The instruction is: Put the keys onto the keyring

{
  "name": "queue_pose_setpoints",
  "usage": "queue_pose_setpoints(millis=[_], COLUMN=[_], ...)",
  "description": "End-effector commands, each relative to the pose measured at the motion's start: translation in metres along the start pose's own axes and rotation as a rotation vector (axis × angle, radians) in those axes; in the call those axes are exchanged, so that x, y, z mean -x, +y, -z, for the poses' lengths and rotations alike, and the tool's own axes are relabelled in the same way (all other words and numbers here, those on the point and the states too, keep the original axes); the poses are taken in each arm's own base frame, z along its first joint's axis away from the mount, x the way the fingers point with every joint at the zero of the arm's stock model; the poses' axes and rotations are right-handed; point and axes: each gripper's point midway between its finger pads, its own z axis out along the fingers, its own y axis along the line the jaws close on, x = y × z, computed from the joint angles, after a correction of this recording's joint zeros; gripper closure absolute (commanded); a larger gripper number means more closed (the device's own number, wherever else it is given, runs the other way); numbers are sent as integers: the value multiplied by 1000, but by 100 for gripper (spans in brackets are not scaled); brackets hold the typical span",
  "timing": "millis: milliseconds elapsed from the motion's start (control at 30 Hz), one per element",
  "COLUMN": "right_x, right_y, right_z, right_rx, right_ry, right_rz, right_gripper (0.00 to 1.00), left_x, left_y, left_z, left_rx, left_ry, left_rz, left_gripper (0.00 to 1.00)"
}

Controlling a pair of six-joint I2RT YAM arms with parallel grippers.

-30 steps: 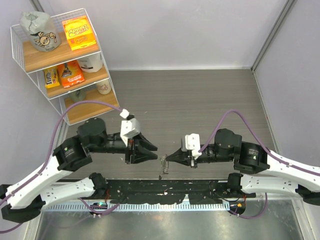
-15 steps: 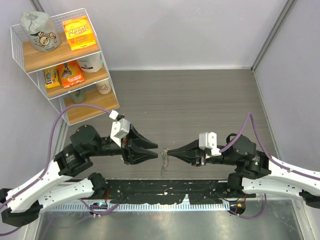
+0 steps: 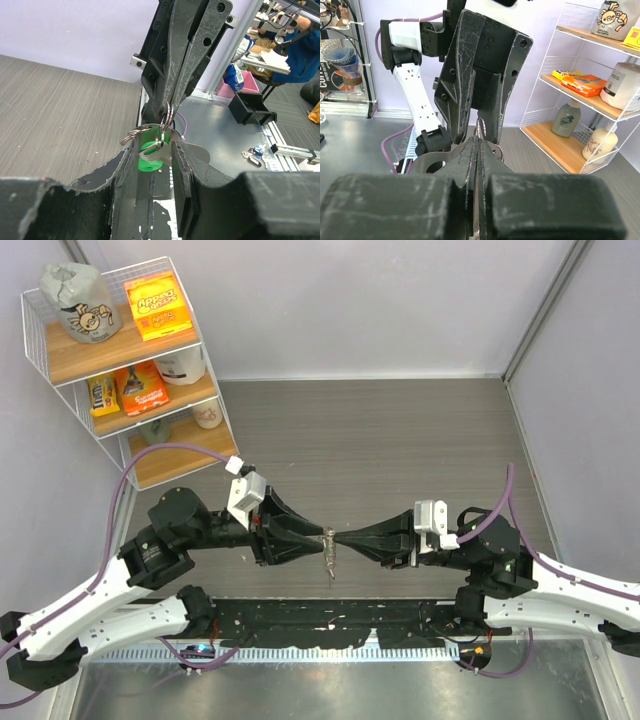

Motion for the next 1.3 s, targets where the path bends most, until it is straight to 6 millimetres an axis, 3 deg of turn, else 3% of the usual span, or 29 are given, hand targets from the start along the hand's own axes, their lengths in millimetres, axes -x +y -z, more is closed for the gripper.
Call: queue_pose_setpoints(millis=[0, 700, 900, 1167, 1267], right_x=[31, 27, 26, 29, 29], right_y=[-2, 0, -1, -2, -1], right_z=[-5, -8, -9, -9, -9], right_rx=[-6, 6, 3, -4, 0], right_ry=[-110, -103, -101, -108, -110], right_rz=[5, -5, -6, -5, -5], right_gripper=[95, 94, 94, 95, 95], left_x=[17, 24, 22, 20, 20], left_y=[-6, -6, -6, -7, -8], left_z=[0, -1, -3, -4, -4], left_rx=[-24, -24, -32, -43, -46], left_ry=[-66, -105, -99, -86, -83], left_rz=[-35, -43, -38, -35, -37], left_gripper=[63, 67, 73, 98, 100])
